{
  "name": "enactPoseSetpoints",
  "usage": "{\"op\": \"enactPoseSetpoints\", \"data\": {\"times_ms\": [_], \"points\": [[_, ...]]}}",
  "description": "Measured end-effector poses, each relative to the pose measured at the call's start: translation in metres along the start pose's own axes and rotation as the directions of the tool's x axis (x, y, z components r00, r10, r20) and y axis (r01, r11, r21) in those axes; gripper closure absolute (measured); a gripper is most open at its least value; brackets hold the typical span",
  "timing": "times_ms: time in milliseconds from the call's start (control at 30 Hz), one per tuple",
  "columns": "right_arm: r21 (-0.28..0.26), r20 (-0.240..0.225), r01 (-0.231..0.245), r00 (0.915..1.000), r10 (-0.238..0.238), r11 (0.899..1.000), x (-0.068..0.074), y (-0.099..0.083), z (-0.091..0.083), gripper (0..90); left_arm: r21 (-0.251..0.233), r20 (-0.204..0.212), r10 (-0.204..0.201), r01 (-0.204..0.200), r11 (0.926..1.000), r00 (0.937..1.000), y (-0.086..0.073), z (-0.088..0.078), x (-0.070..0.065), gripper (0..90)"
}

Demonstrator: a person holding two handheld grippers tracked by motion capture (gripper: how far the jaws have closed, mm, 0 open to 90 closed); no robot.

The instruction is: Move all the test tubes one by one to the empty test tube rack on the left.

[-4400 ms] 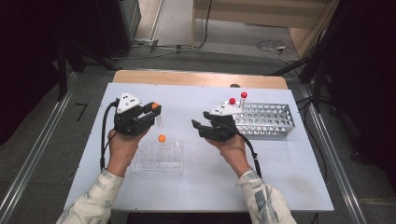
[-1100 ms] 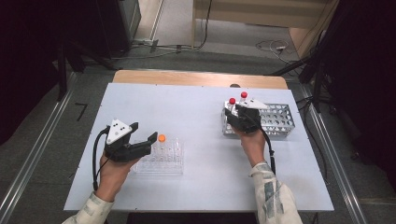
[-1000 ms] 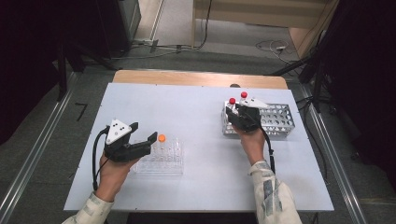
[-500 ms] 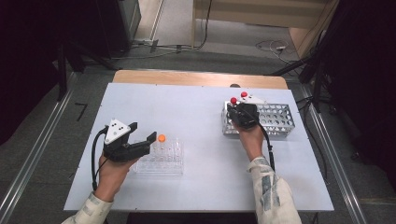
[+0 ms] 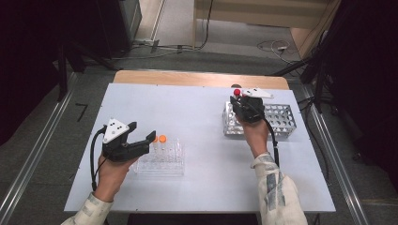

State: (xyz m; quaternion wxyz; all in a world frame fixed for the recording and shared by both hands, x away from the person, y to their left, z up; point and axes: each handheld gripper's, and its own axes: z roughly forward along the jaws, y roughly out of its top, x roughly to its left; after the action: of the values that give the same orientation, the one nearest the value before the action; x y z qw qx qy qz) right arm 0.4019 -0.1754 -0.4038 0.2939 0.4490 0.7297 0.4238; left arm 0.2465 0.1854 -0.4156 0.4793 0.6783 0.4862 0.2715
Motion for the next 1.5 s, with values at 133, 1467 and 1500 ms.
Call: {"op": "enactPoseSetpoints", "data": {"times_ms": [133,1467,1500], "points": [[-0.019,-0.014,0.008,0.9999,-0.009,1.000,0.004,0.007,-0.008,71.4,0.001,0.001,-0.003,0.003,1.0000,1.0000,0.001,0.000,0.001,25.1],[0.032,-0.304,0.194,0.9364,-0.176,0.980,0.139,0.005,0.020,71.4,0.010,-0.006,-0.021,0.021,0.9997,0.9998,0.039,0.044,-0.006,27.6],[0.035,-0.310,0.196,0.9343,-0.176,0.980,0.142,0.004,0.021,71.4,0.007,-0.003,-0.014,0.015,0.9999,0.9999,0.041,0.045,-0.008,28.4]]}}
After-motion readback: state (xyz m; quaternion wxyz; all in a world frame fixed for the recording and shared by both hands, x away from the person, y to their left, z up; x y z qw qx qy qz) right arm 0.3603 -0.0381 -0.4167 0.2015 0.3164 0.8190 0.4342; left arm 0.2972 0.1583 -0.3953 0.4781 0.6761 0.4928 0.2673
